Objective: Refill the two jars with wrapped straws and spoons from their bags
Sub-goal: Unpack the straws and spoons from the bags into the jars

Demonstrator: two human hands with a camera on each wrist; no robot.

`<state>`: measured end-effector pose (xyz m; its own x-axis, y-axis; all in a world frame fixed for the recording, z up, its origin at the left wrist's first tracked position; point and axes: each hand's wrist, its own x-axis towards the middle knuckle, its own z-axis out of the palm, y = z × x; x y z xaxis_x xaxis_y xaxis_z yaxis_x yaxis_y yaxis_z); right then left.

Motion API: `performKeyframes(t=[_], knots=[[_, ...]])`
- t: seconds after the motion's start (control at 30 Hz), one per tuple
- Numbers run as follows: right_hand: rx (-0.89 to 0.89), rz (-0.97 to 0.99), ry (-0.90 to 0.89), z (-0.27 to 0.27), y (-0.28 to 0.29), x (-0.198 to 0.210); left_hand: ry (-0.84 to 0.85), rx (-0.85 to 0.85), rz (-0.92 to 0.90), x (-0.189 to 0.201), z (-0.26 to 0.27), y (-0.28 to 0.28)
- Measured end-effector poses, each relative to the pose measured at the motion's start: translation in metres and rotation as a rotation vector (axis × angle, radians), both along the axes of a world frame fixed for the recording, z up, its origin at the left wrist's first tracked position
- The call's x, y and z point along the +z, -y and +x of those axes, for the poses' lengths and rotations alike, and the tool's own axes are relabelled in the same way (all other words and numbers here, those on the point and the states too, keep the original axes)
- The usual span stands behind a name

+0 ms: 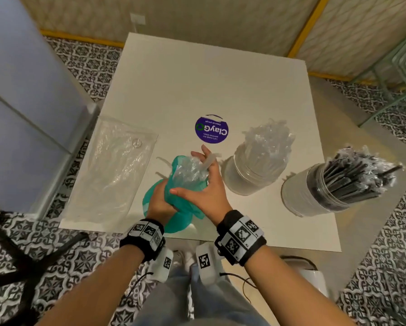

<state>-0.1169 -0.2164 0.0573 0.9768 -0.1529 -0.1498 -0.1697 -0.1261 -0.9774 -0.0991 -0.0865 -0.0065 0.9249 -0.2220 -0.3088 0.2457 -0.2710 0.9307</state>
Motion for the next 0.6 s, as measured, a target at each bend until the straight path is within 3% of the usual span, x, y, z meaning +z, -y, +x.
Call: performKeyframes(t=[0.07,0.17,0.4,0.5,0.6], knots=[[-0.066,0.022,-0.020,-0.001,0.001,-0.011,-0.030,0.022,0.055,-0.011,-0.001,-0.005],[-0.147,0.112,-0.096,-0.002,-0.005,-0.023,-0.030,0.073,0.305,-0.019,-0.002,-0.007],[-0.140,0.176,-0.277,0.007,-0.037,-0.028,-0.014,0.057,0.328,-0.027,-0.003,-0.009],[-0.210,0.202,-0.289,0.016,-0.048,-0.031,0.164,-0.006,0.348,-0.029,-0.002,-0.010],[-0.294,0.155,-0.265,0.024,-0.048,-0.027,0.303,-0.094,0.502,-0.044,-0.001,-0.010]])
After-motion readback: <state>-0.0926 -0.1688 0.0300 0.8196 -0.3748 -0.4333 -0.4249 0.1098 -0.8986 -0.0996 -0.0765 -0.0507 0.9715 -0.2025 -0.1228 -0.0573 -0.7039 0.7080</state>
